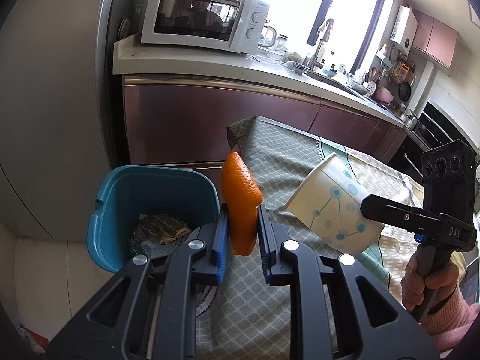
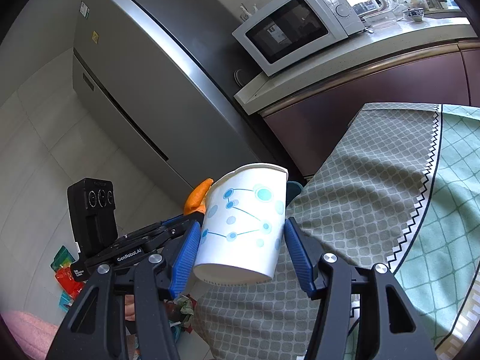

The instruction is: Collect trash

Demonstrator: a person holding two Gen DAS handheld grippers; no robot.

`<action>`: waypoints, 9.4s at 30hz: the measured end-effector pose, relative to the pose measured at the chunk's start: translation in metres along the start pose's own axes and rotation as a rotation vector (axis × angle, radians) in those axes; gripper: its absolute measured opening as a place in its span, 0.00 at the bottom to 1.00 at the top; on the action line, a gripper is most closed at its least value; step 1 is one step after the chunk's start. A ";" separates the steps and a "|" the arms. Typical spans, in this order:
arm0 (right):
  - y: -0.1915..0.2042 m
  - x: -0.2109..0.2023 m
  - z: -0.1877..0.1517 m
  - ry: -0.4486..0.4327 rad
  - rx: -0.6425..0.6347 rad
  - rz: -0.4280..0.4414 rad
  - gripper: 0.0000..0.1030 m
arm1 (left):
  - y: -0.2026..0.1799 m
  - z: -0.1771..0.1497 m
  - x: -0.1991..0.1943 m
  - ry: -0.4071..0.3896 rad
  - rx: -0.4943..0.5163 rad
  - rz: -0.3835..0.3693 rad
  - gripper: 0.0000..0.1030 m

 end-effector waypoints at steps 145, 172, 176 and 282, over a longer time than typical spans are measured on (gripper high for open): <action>0.029 0.112 0.002 0.218 -0.106 -0.146 0.68 | 0.051 -0.008 0.040 -0.052 -0.071 0.209 0.85; 0.065 -0.093 -0.045 -0.167 -0.312 -0.592 0.93 | -0.087 -0.059 -0.052 -0.332 0.089 0.166 0.94; 0.067 -0.119 -0.051 -0.224 -0.320 -0.658 0.93 | -0.108 -0.064 -0.059 -0.367 0.114 0.155 0.94; 0.069 -0.223 -0.095 -0.435 -0.284 -0.954 0.93 | -0.188 -0.102 -0.075 -0.546 0.206 0.123 0.94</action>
Point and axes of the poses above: each gripper's, at about its wrist camera, not at the fingertips, and x roughly the way its jaws point, y to its left, z to its top, the point moved 3 cm from there along x, roughly the way its jaws point, and after that the axes turned 9 degrees about -x, right-handed, at the moved point
